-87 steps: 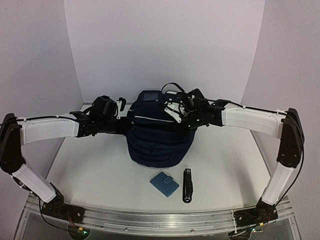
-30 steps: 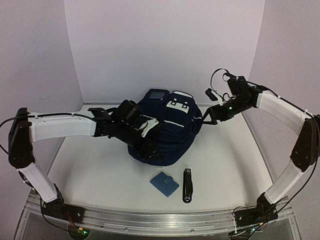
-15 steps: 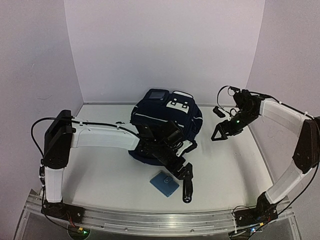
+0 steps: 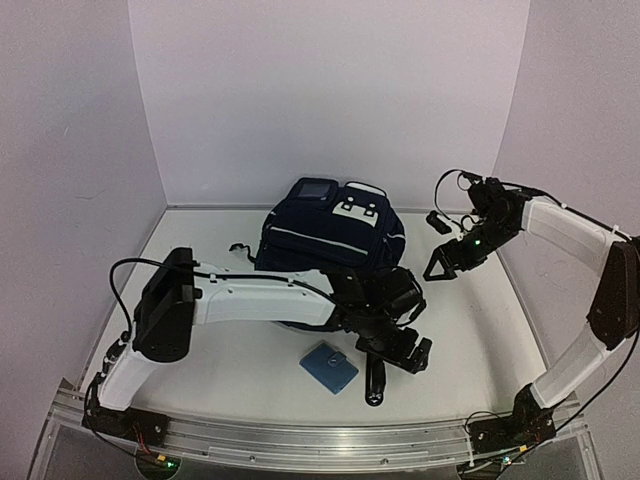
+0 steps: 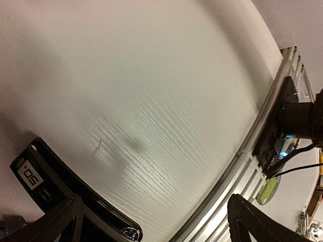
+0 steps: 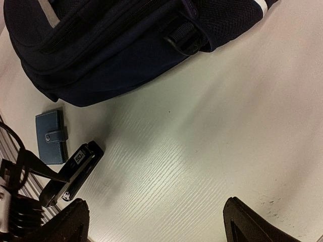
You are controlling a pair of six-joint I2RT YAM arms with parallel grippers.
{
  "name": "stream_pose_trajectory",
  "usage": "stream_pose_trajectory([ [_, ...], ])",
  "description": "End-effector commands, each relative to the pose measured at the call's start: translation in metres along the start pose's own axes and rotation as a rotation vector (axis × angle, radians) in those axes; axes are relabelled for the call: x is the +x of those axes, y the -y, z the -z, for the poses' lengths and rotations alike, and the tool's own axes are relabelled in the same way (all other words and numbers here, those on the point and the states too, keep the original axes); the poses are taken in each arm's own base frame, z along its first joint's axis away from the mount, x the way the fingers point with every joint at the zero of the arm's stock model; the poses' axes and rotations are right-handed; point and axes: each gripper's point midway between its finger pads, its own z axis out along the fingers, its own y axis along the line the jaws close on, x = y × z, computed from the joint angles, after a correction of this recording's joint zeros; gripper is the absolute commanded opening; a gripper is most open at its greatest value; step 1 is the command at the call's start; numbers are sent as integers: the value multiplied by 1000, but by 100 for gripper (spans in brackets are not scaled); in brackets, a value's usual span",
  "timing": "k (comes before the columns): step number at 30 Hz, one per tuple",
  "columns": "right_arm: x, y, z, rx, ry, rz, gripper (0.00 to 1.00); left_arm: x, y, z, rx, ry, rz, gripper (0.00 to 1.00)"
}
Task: Pack the student bag
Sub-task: Pick up the stationery from the center of the board.
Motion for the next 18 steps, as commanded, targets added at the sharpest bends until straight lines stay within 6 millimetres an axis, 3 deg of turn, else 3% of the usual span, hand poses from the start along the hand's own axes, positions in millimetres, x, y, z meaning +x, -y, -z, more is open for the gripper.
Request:
stream_pose_trajectory([
  [1,-3,-2,14,20,30,25,92,0,-23,9,-190,-13,64,100],
  [4,-2,-2,14,23,29,28,92,7,-32,4,-251,-34,68,100],
  [8,0,-1,11,19,20,29,92,11,-27,5,-268,-15,21,100],
  [13,2,-3,7,-1,10,20,92,-2,-20,24,-269,60,21,100],
  [18,0,-2,8,6,13,23,92,10,-38,29,-339,44,119,100],
])
